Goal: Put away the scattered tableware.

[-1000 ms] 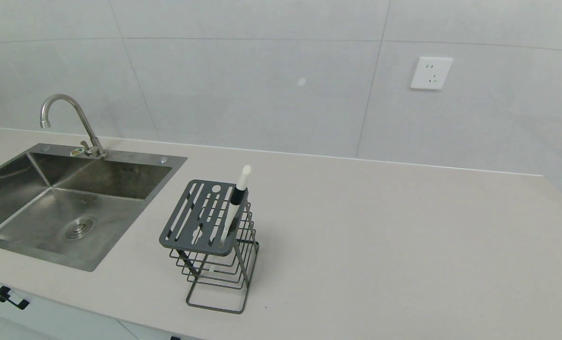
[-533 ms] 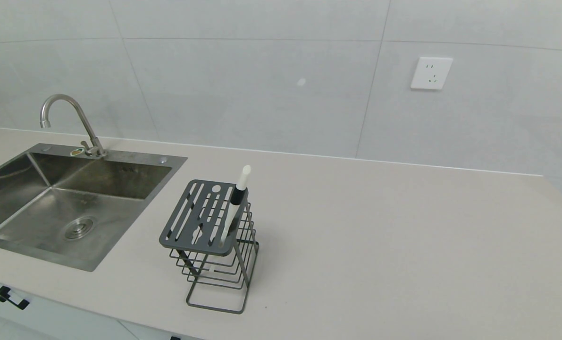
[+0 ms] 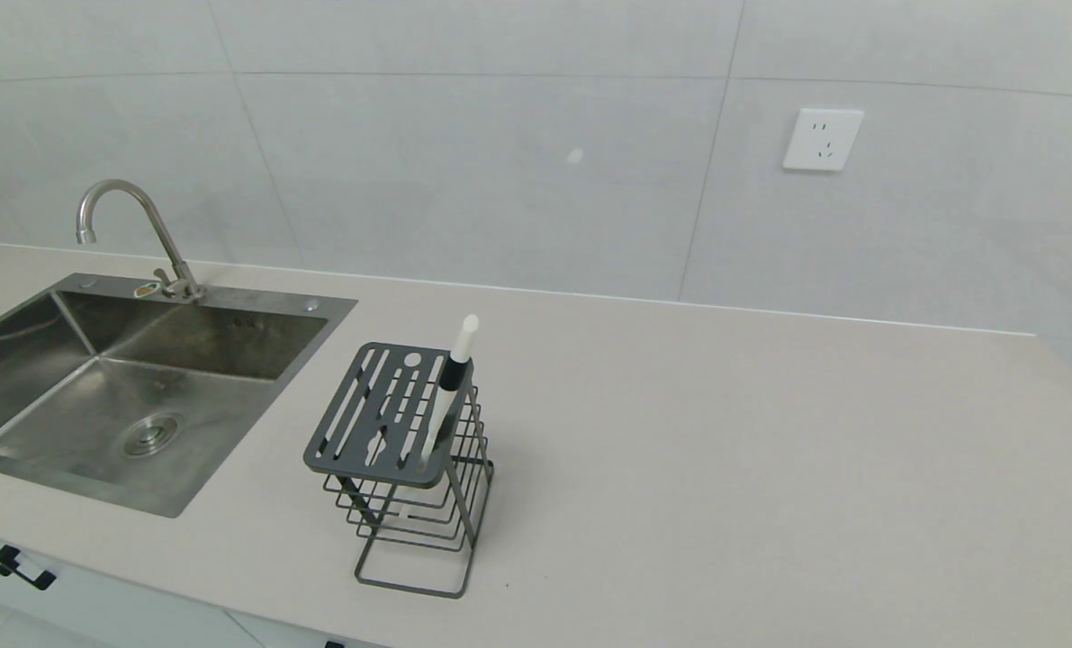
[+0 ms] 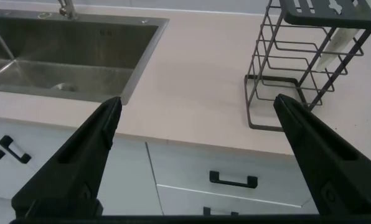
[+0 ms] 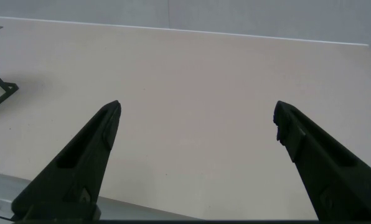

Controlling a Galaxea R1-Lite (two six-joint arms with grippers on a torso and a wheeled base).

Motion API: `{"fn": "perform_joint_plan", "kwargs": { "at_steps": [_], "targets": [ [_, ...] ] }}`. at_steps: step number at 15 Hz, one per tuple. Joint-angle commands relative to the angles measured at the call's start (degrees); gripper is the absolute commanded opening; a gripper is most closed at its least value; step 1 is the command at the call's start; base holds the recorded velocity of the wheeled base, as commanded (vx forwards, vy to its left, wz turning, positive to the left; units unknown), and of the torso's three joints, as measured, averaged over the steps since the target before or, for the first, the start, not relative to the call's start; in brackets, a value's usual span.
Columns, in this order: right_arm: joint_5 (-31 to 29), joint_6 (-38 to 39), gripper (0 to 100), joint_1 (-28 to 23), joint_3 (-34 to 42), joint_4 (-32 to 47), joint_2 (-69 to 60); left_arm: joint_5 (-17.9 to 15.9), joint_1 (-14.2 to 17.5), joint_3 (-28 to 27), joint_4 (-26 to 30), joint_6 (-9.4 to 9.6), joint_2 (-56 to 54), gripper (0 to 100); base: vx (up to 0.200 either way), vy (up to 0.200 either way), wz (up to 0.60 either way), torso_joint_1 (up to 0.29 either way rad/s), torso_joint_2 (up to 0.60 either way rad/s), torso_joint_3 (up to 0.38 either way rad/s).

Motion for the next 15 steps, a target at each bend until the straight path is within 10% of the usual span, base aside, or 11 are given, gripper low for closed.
{"fn": "perform_joint_plan", "kwargs": {
  "at_steps": [1, 15],
  "targets": [
    [0.04, -0.02, 100, 0.01, 0.05, -0.05, 0.09, 0.1, 0.0, 0.02, -0.04, -0.11, 0.11, 100, -0.2, 0.0, 0.0, 0.002, 0.01, 0.002],
    [0.04, -0.02, 100, 0.01, -0.04, -0.05, 0.09, 0.01, 0.0, 0.02, -0.04, -0.11, 0.11, 100, -0.057, -0.057, -0.17, 0.003, 0.0, 0.003]
  ]
}}
